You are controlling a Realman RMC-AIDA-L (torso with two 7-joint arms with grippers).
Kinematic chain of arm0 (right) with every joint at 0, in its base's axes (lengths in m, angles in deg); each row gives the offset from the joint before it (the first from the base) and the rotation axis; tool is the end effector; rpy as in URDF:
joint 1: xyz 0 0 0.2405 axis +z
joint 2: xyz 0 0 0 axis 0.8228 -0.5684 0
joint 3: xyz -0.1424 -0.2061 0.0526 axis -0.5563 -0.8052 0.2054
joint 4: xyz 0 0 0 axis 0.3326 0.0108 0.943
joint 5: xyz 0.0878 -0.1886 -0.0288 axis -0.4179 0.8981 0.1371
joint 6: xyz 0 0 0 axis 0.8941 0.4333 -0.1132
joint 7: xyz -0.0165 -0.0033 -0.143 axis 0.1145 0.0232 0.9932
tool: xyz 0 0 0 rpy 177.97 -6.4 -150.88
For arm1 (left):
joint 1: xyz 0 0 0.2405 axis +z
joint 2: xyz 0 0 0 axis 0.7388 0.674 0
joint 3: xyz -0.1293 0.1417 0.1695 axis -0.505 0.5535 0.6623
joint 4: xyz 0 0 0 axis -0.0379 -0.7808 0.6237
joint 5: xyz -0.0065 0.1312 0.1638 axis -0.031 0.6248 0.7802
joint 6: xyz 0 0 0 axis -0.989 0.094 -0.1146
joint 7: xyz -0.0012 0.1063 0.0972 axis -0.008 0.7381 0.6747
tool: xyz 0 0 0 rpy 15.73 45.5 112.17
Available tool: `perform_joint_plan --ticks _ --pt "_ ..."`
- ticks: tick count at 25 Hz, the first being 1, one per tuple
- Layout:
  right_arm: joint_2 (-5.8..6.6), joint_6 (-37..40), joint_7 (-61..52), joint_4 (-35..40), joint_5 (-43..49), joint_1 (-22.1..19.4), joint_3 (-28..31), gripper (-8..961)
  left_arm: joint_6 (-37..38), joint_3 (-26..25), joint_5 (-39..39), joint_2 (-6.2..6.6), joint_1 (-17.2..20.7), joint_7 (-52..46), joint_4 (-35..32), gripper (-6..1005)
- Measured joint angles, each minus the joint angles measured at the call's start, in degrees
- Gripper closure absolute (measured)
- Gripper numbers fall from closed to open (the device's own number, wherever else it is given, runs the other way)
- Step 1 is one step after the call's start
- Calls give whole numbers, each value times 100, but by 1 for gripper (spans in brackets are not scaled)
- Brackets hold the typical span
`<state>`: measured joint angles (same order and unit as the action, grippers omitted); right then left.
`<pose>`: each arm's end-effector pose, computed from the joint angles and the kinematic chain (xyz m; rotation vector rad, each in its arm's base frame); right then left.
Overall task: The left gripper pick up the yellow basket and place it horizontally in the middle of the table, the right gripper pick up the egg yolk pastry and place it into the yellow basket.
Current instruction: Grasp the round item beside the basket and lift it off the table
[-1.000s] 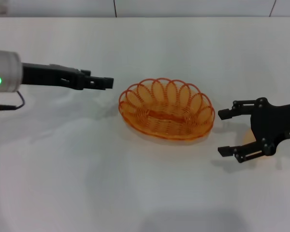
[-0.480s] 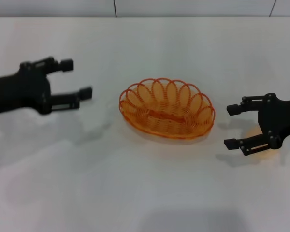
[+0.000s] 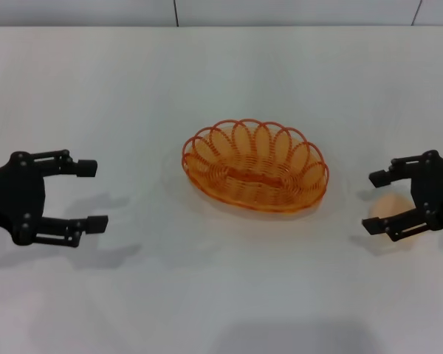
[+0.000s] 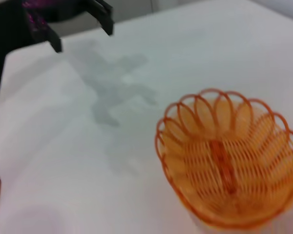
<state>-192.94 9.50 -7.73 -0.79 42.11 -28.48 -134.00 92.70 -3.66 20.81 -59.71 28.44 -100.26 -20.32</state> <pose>0.2407 0.3301 0.0349 -2.9513 0.4142 0.1411 -0.2918 0.2841 0.0766 -2.8817 -0.3510 -0.5496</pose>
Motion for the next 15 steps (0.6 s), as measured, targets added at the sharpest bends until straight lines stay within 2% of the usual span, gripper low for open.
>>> perform_joint_plan --ticks 4,8,15 --pt "0 12 -614 139 413 93 -15 105 -3 -46 274 15 -37 -14 -31 127" --pt "8 33 -1064 194 724 186 -28 108 12 -353 544 -28 -55 63 -34 126" --pt "6 -14 -1399 159 1099 264 -14 112 28 -535 570 -79 -57 244 -27 126"
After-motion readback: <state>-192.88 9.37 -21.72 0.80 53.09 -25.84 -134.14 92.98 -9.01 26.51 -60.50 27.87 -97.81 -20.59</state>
